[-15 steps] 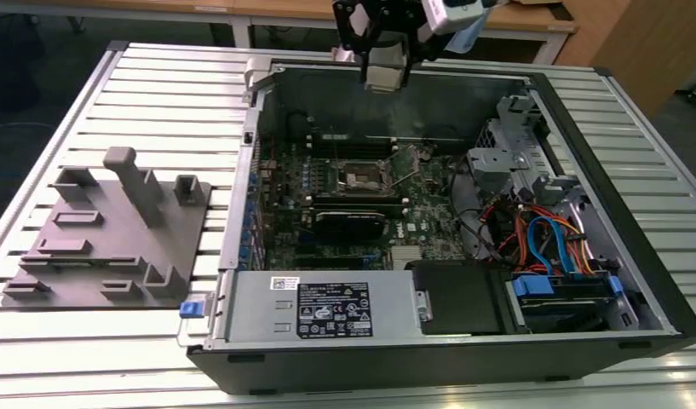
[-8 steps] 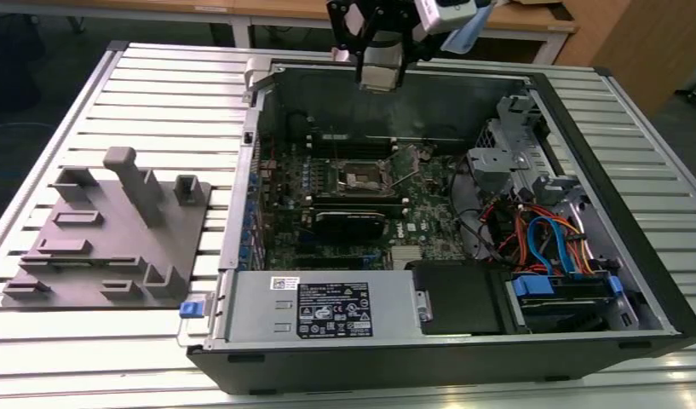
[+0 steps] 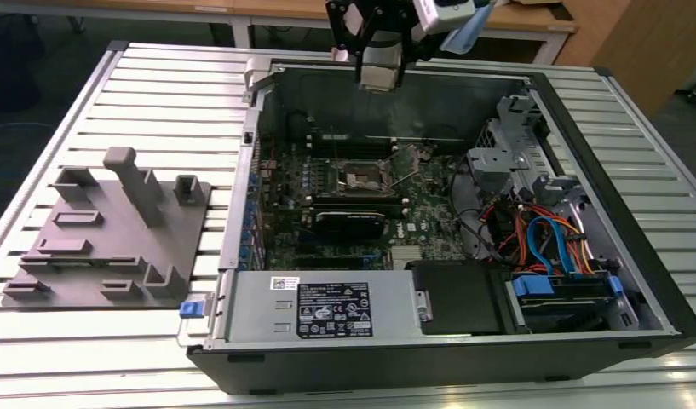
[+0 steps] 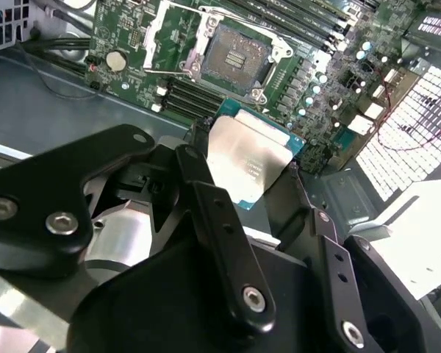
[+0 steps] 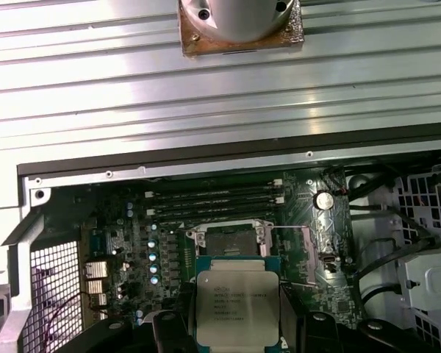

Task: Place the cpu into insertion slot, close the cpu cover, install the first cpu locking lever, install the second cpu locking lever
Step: 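Place the cpu into insertion slot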

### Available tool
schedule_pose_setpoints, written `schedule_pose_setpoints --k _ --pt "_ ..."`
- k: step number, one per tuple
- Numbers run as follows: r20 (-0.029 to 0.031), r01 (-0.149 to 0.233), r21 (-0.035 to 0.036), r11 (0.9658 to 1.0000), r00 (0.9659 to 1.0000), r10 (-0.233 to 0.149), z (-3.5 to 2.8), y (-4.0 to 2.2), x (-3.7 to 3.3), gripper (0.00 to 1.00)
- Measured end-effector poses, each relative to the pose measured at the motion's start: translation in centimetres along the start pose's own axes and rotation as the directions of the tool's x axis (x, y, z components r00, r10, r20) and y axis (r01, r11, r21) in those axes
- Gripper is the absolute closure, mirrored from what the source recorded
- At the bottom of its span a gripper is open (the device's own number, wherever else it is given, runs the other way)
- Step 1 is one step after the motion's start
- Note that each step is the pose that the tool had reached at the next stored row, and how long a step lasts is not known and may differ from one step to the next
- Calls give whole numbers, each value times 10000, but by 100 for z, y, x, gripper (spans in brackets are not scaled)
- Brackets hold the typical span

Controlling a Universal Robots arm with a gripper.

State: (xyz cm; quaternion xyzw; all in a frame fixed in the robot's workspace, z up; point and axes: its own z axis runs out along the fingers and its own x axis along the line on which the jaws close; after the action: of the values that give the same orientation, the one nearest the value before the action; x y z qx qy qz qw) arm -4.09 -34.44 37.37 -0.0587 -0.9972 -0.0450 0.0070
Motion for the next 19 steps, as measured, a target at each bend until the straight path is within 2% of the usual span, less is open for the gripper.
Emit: schedule_pose_setpoints --k 9,19 --pt "5 -49 -1 10000 10000 49 0 0 1 46" --pt "24 -269 -5 9996 9996 269 1 0 1 46"
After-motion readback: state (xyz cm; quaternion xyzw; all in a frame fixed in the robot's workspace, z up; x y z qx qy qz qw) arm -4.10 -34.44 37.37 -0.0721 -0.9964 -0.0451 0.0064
